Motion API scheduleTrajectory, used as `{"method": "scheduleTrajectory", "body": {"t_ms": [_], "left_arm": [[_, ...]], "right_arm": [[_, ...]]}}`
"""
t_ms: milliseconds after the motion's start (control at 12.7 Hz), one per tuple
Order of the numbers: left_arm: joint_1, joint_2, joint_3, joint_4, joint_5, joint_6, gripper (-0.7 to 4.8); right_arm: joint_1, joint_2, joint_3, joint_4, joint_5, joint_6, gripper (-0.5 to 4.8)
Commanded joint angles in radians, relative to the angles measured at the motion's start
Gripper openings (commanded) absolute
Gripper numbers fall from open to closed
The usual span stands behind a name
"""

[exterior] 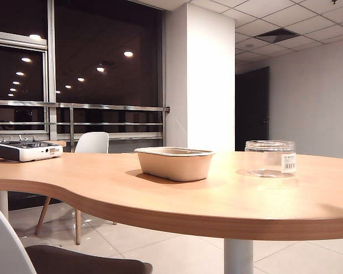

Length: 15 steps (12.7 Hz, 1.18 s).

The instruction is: Pick up the box filled with clips, pour some clips from it into the rectangular paper box, and then put the clip box back on the table.

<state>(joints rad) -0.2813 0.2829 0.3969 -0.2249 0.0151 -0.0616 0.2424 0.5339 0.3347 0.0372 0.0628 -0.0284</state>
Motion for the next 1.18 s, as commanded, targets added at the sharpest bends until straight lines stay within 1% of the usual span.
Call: {"method": "scheduleTrajectory", "body": {"t_ms": [78,235,314,392,471,549,628,706,785,863,942,1020,1099,1177], "left_arm": [[0.000,0.000,-0.030,0.003,-0.005,0.002,-0.06],[0.000,0.000,-0.048,0.006,-0.019,0.002,-0.06],[0.000,0.000,-0.095,0.077,-0.019,0.001,-0.06],[0.000,0.000,-0.195,0.183,-0.012,0.001,-0.06],[0.000,0.000,-0.209,0.187,-0.011,0.001,-0.06],[0.005,-0.021,-0.246,0.224,-0.043,0.002,-0.06],[0.037,-0.058,-0.262,0.219,-0.057,0.002,-0.06],[0.117,-0.115,-0.290,0.219,-0.036,0.002,-0.06],[0.228,-0.214,-0.351,0.220,-0.024,0.002,-0.06],[0.263,-0.254,-0.390,0.220,-0.013,0.002,-0.06],[0.272,-0.283,-0.390,0.153,-0.023,0.011,-0.06],[0.272,-0.280,-0.390,0.149,-0.021,0.044,-0.06],[0.271,-0.280,-0.390,0.148,-0.021,0.094,-0.06],[0.266,-0.280,-0.390,0.146,-0.040,0.123,-0.06]], "right_arm": [[-0.001,-0.152,-0.082,0.015,0.040,-0.001,0.67],[-0.001,-0.242,-0.109,-0.033,0.038,-0.002,0.67],[-0.002,-0.327,-0.110,-0.111,0.039,-0.002,0.67],[-0.003,-0.437,-0.110,-0.145,0.040,-0.002,0.67],[-0.003,-0.455,-0.110,-0.145,0.040,-0.002,0.67],[-0.003,-0.490,-0.110,-0.145,0.040,-0.002,0.67],[-0.003,-0.505,-0.110,-0.146,0.040,-0.002,0.67],[-0.003,-0.509,-0.110,-0.146,0.040,-0.002,0.67],[-0.003,-0.509,-0.110,-0.146,0.040,-0.002,0.67],[-0.003,-0.509,-0.110,-0.146,0.040,-0.002,0.67],[-0.003,-0.509,-0.110,-0.146,0.040,-0.002,0.67],[-0.003,-0.509,-0.110,-0.146,0.040,-0.002,0.67],[-0.002,-0.515,-0.110,-0.146,0.040,-0.002,0.67],[-0.003,-0.515,-0.110,-0.146,0.040,-0.002,0.67]]}}
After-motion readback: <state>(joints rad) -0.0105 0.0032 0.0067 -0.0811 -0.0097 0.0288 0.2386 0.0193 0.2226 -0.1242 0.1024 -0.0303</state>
